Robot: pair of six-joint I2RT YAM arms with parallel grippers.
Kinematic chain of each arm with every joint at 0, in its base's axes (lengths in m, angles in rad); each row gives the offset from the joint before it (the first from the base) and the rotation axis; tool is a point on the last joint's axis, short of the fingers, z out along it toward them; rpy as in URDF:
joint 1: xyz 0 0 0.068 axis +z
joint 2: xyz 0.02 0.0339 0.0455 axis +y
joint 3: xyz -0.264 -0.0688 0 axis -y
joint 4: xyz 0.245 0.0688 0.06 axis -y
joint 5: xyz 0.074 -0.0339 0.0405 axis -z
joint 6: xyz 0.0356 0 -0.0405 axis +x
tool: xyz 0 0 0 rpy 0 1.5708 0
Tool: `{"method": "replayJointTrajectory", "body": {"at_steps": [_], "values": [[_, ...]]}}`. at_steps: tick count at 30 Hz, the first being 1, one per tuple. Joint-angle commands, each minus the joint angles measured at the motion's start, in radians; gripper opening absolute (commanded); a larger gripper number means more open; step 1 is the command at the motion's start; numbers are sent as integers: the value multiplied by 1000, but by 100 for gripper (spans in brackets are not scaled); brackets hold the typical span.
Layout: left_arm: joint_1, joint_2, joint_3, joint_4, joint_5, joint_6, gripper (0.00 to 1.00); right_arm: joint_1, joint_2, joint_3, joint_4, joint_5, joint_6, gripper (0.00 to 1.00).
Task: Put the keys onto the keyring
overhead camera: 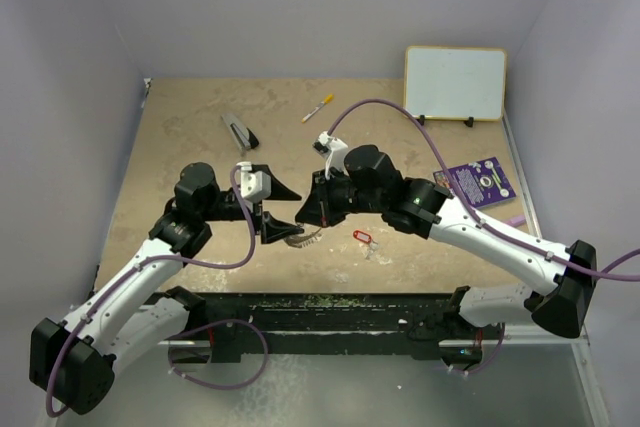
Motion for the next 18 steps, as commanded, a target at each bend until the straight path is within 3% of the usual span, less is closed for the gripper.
{"method": "replayJointTrajectory", "body": {"at_steps": [1, 9, 18], "values": [[-5, -19, 35, 5, 116, 48, 74, 5, -37, 36, 7, 19, -3, 0], [-4, -23, 35, 10, 147, 78, 68, 5, -40, 47, 11, 16, -7, 0], [-5, -21, 26, 18, 122, 56, 69, 12, -37, 70, 8, 22, -10, 0]]}}
